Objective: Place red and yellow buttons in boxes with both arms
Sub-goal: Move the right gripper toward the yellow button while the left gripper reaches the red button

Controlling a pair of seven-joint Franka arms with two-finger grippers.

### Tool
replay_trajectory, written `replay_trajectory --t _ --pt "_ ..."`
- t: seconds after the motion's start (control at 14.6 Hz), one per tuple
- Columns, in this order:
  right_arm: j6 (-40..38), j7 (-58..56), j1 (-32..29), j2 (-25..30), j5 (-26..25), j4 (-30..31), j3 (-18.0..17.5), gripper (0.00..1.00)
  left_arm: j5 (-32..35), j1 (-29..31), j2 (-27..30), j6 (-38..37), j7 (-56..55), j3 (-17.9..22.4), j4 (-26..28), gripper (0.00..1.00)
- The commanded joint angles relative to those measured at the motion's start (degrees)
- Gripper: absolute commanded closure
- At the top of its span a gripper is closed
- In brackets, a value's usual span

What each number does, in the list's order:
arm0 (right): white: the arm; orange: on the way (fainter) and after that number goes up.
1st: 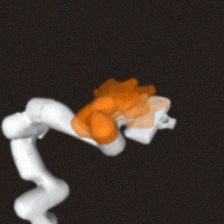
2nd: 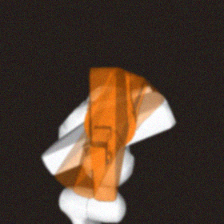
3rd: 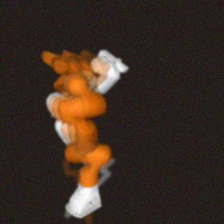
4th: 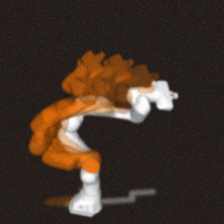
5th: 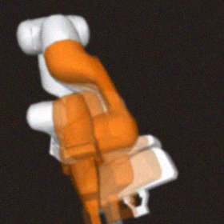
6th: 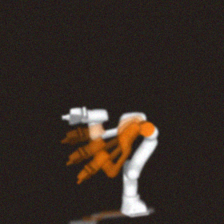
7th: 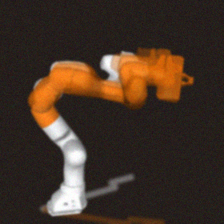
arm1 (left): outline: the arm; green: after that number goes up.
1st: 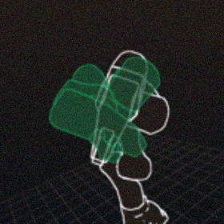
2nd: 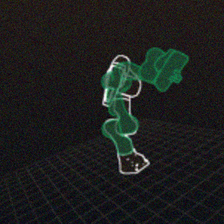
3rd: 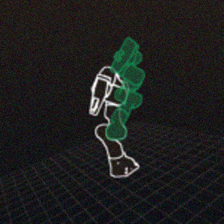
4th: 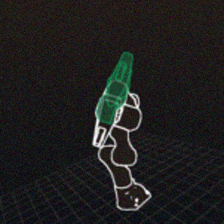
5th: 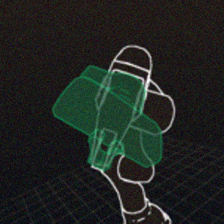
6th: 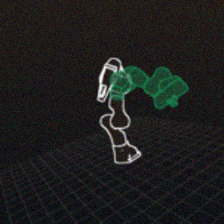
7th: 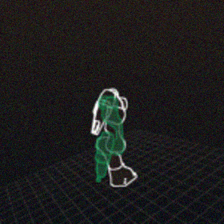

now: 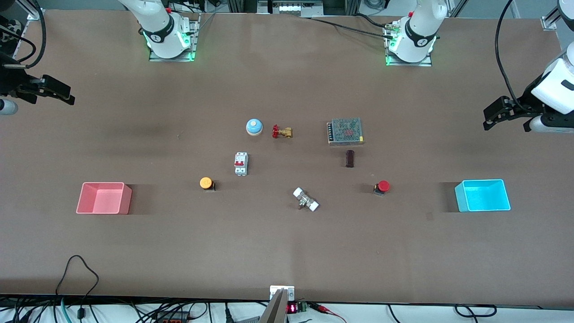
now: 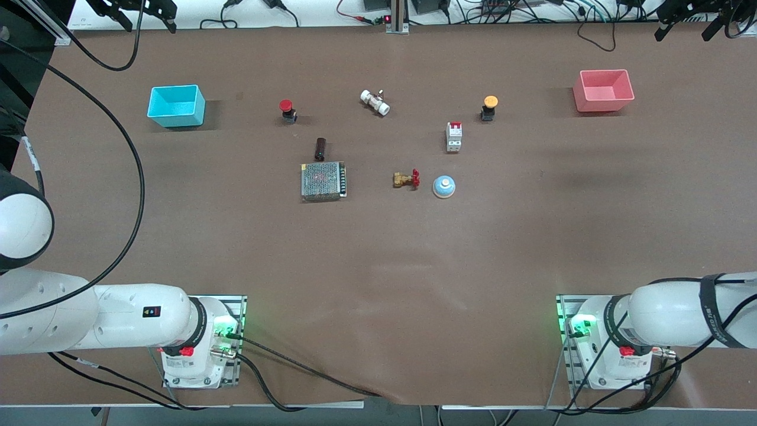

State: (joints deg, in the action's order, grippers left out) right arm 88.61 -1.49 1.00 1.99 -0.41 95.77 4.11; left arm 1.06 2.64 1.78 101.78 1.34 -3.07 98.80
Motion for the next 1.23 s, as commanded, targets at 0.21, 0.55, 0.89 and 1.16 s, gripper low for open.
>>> replay_trajectory --t 0.21,0.55,0.89,1.16 --pt "-0.81 0.08 -0.74 1.62 0.33 1.26 -0.60 0.00 1.22 0.26 0.86 0.34 -0.73 -0.71 0.17 0.00" --pt "3.92 -0.01 1.71 -4.34 1.91 1.17 -1.56 0.00 1.74 -1.41 -5.28 1.22 -5.91 -1.93 -0.79 0.00" --pt "14.46 0.17 9.00 -13.49 1.91 1.08 -1.56 0.00 2.71 -3.68 -14.06 9.47 -13.89 -4.22 -1.24 0.00" --pt "20.19 6.22 13.84 -22.09 3.75 -1.72 -1.56 0.00 2.89 -6.59 -21.71 16.67 -20.93 -4.31 -1.15 0.00"
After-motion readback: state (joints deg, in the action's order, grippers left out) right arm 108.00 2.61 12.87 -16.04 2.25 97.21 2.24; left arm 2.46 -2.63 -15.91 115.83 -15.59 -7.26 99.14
